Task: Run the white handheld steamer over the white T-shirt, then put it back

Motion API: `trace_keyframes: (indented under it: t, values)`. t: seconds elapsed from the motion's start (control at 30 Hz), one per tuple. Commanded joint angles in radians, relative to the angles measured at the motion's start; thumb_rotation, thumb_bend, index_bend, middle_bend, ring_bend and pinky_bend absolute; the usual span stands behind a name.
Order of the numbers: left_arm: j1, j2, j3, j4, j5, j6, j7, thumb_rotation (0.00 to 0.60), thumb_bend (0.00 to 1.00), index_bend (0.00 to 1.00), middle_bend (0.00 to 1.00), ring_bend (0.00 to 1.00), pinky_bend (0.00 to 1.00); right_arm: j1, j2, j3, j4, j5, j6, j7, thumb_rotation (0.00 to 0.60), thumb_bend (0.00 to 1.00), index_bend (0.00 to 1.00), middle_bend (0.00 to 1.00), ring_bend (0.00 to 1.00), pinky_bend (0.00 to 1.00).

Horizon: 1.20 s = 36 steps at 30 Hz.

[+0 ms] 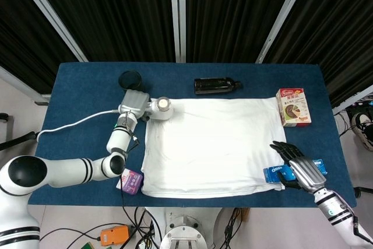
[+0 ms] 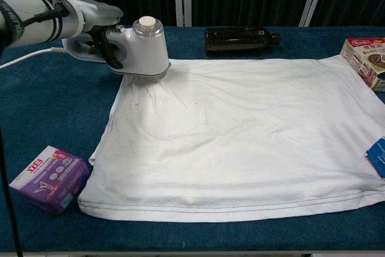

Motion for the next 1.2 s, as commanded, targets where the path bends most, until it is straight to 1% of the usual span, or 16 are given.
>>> trace_keyframes:
  t: [0.03,0.13,0.3,0.4,0.5,0.57,0.63,0.67,0.73,0.8,0.83,0.9,1.0,1.03,1.1,1.2]
  values:
    - [0.077,0.108,-0.017,-0.152,0.105,0.002,-0.108,0.203,0.79,0.86,0.91,0.79,0.65,-0.005,0.006,0.004,0.001,0.002,0.014,0.006,0.6,0.67,0.06,0.1,0.02,0.11]
    - [0.124,0.16,0.016,-0.216,0.176,0.024,-0.135,0.204,0.78,0.86,0.9,0.79,0.65,-0.015,0.016,0.01,0.002,0.005,0.039,0.014,0.6,0.67,0.06,0.1,0.02,0.11]
    - [0.213,0.207,0.085,-0.267,0.264,0.09,-0.168,0.198,0.76,0.85,0.88,0.77,0.65,-0.031,0.031,0.016,0.004,0.008,0.073,0.025,0.6,0.67,0.06,0.1,0.02,0.11]
    - [0.261,0.212,0.111,-0.255,0.289,0.095,-0.205,0.198,0.74,0.85,0.87,0.75,0.65,-0.038,0.034,0.018,0.007,0.01,0.083,0.029,0.6,0.67,0.06,0.1,0.02,0.11]
    - [0.294,0.215,0.138,-0.22,0.286,0.063,-0.224,0.197,0.72,0.83,0.85,0.74,0.65,-0.041,0.033,0.018,0.007,0.007,0.088,0.028,0.6,0.67,0.06,0.1,0.02,0.11]
    - [0.309,0.214,0.147,-0.191,0.274,0.039,-0.227,0.198,0.71,0.82,0.84,0.73,0.62,-0.042,0.032,0.017,0.005,0.003,0.088,0.025,0.6,0.67,0.06,0.1,0.02,0.11]
    - [0.321,0.212,0.141,-0.177,0.267,0.026,-0.245,0.2,0.7,0.81,0.82,0.71,0.58,-0.042,0.031,0.018,0.003,0.001,0.089,0.022,0.6,0.67,0.06,0.1,0.02,0.11]
    - [0.327,0.212,0.137,-0.172,0.268,0.023,-0.255,0.201,0.67,0.78,0.79,0.69,0.56,-0.043,0.031,0.018,0.002,0.0,0.091,0.021,0.6,0.67,0.06,0.1,0.02,0.11]
    - [0.34,0.211,0.132,-0.165,0.283,0.02,-0.274,0.202,0.57,0.67,0.68,0.59,0.5,-0.044,0.031,0.019,-0.001,-0.002,0.093,0.017,0.6,0.67,0.06,0.1,0.02,0.11]
    - [0.353,0.212,0.127,-0.168,0.308,0.028,-0.286,0.203,0.4,0.49,0.51,0.44,0.42,-0.045,0.033,0.02,-0.004,-0.002,0.096,0.014,0.6,0.67,0.06,0.1,0.02,0.11]
    - [0.358,0.212,0.124,-0.17,0.322,0.034,-0.291,0.203,0.33,0.42,0.44,0.37,0.39,-0.045,0.033,0.021,-0.006,-0.002,0.096,0.013,0.6,0.67,0.06,0.1,0.02,0.11]
    - [0.368,0.212,0.122,-0.177,0.347,0.044,-0.295,0.202,0.22,0.3,0.34,0.27,0.33,-0.046,0.036,0.022,-0.009,-0.002,0.097,0.011,0.6,0.67,0.06,0.1,0.02,0.11]
    - [0.379,0.218,0.117,-0.189,0.375,0.049,-0.302,0.196,0.14,0.16,0.21,0.17,0.26,-0.048,0.039,0.024,-0.012,-0.002,0.099,0.009,0.6,0.67,0.06,0.1,0.02,0.11]
    - [0.382,0.223,0.116,-0.196,0.381,0.051,-0.302,0.194,0.13,0.13,0.18,0.15,0.24,-0.049,0.04,0.024,-0.013,-0.001,0.1,0.009,0.6,0.67,0.06,0.1,0.02,0.11]
    - [0.393,0.244,0.112,-0.226,0.398,0.061,-0.309,0.175,0.1,0.04,0.09,0.07,0.16,-0.052,0.045,0.026,-0.014,0.003,0.104,0.011,0.6,0.67,0.06,0.1,0.02,0.11]
    - [0.426,0.291,0.107,-0.287,0.459,0.113,-0.338,0.167,0.09,0.0,0.04,0.02,0.11,-0.059,0.055,0.031,-0.014,0.013,0.115,0.017,0.6,0.67,0.06,0.1,0.02,0.11]
